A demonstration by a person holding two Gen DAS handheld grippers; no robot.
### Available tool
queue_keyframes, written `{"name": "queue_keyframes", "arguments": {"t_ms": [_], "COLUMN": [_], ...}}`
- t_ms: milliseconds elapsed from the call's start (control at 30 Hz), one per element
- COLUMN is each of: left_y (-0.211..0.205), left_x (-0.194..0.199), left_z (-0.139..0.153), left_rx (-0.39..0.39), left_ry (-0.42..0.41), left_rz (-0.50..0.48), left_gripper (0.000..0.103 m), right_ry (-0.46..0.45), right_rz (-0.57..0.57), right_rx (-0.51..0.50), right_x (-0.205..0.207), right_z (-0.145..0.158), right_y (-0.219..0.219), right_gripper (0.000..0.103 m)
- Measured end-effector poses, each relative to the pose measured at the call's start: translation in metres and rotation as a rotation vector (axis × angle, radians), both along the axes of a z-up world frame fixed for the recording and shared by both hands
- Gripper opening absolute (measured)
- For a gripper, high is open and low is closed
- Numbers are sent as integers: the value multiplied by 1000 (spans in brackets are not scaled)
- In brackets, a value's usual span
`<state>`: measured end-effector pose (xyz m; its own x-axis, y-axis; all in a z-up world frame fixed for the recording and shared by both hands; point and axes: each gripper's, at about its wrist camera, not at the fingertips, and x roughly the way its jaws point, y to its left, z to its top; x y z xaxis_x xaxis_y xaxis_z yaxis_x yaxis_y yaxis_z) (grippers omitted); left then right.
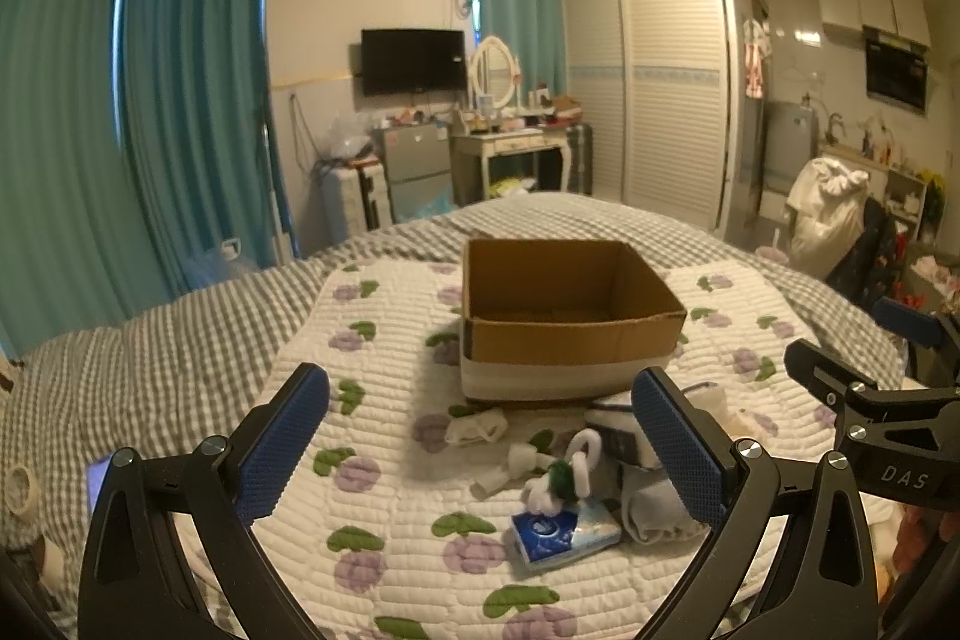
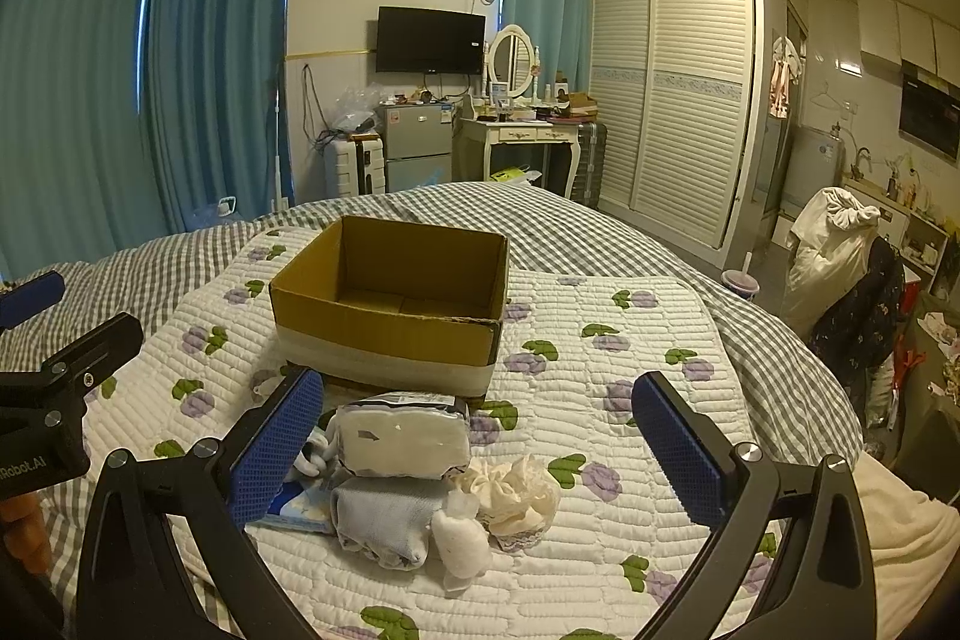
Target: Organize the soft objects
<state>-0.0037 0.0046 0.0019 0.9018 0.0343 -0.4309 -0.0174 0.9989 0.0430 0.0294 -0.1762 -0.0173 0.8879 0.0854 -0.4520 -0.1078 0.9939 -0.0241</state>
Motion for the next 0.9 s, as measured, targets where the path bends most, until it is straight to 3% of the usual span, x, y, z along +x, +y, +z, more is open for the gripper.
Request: {"name": "queue_keyframes", "arguments": {"t_ms": [533, 900], "left_y": [5, 27], "left_x": [7, 42], "left_z": [1, -59], "left_rx": [-13, -21], "left_ry": [6, 159], "left_rz": [-12, 19], "left_gripper": [103, 103], "right_ry": [40, 237], "right_rz": [26, 92], "right_rx": [-41, -57], "right_x": [9, 61], "right_z": [-3, -62], "right_y": [13, 44], "right_gripper": [103, 103]}}
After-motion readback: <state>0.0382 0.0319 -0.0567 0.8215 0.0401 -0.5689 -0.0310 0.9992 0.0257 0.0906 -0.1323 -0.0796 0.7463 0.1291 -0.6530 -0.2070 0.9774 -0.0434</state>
